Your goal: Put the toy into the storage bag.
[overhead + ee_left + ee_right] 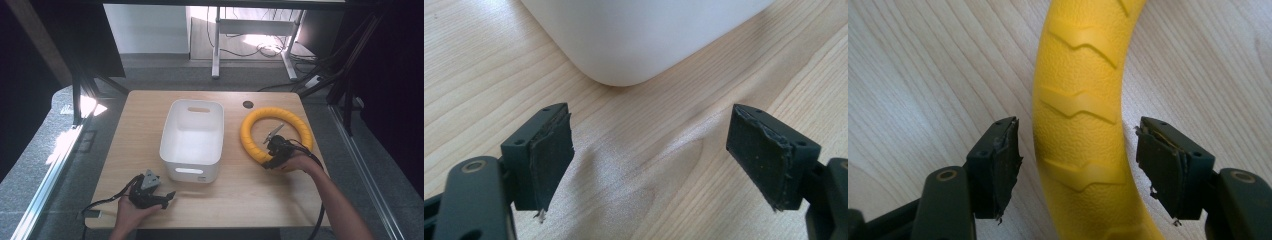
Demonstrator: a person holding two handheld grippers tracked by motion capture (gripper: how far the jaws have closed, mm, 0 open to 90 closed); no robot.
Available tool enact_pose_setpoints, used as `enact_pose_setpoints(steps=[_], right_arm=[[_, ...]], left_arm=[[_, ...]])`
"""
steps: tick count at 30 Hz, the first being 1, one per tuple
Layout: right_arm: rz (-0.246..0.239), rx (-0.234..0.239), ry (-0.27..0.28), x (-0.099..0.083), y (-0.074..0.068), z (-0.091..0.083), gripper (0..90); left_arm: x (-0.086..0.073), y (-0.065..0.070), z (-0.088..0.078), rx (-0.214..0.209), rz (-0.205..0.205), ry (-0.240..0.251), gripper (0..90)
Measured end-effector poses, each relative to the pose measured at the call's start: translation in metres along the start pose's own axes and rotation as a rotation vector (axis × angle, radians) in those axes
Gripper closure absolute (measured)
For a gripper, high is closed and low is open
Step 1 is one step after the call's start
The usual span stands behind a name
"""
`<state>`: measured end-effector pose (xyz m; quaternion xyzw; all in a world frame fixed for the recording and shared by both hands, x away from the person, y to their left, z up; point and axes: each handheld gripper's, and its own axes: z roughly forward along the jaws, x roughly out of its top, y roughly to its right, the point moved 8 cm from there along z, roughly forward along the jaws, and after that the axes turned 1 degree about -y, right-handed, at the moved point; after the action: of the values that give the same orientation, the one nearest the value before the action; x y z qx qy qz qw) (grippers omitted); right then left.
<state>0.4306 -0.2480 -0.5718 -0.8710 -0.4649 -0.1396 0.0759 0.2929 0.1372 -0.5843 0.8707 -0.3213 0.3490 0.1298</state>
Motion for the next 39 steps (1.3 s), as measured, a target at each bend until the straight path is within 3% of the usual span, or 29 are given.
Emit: enact_pose_setpoints(steps=[9,18,25,29,30,35,39], right_arm=[[-0.028,0.011,-0.060,-0.003,-0.001,0.008,40.4],[-0.050,0.006,-0.085,0.000,0.001,0.009,48.0],[-0.069,0.028,-0.095,0.000,0.002,0.008,50.1],[-0.063,0.057,-0.064,0.004,0.001,0.007,50.8],[-0.049,0.080,-0.010,0.010,0.000,0.000,51.1],[0.014,0.145,0.138,0.025,0.002,-0.026,51.6],[0.036,0.179,0.215,0.033,0.002,-0.043,51.7]], left_arm=[[0.000,0.000,0.001,-0.001,0.001,-0.001,19.0],[0.000,0.000,0.001,0.001,0.001,-0.001,19.0],[0.000,0.000,0.001,0.002,0.002,-0.001,19.0],[-0.001,0.000,0.001,0.003,0.003,-0.003,19.0],[-0.001,0.000,0.002,0.003,0.004,-0.004,19.0],[-0.001,0.000,0.002,0.001,0.004,-0.005,19.0],[-0.001,0.000,0.002,0.001,0.004,-0.002,19.0]])
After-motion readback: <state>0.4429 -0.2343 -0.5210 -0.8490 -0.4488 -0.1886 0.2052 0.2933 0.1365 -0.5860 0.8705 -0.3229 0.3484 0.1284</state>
